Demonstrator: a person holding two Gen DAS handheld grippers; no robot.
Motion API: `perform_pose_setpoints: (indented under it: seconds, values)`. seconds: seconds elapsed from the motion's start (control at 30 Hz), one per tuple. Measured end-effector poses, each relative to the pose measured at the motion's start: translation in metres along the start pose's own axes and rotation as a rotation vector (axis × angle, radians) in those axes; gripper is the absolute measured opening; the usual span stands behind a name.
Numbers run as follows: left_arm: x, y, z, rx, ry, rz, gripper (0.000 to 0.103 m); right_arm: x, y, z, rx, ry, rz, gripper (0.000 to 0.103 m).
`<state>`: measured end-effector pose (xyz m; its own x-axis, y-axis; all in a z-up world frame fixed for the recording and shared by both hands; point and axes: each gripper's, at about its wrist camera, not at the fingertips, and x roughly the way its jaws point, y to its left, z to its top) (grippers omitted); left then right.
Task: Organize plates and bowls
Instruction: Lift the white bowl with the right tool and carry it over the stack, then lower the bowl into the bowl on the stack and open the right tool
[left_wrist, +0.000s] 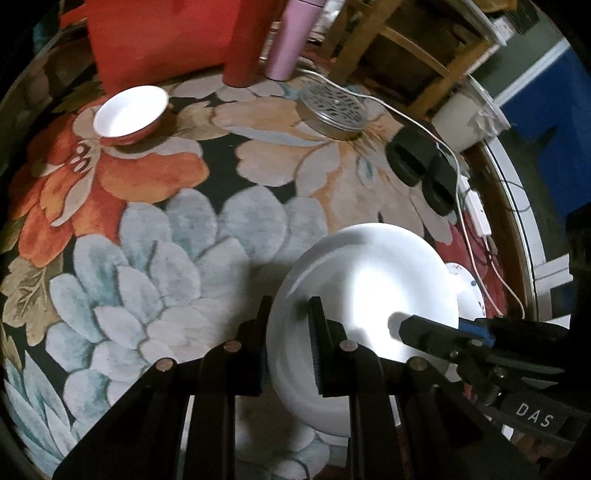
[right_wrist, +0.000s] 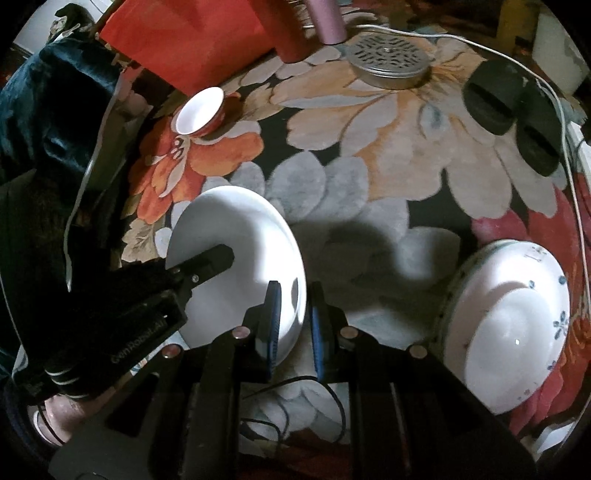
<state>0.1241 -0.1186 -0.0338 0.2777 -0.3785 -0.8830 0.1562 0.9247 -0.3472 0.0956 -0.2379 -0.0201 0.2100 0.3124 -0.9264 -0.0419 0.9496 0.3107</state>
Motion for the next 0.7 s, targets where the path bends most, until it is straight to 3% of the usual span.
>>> perform_pose_setpoints:
  seconds: [0.7]
  values:
    - [0.041, -0.127, -0.012, 0.178, 0.054, -0.129, 0.017, -0.048, -0.112, -0.045, 0.223, -0.041, -0.064, 0.016]
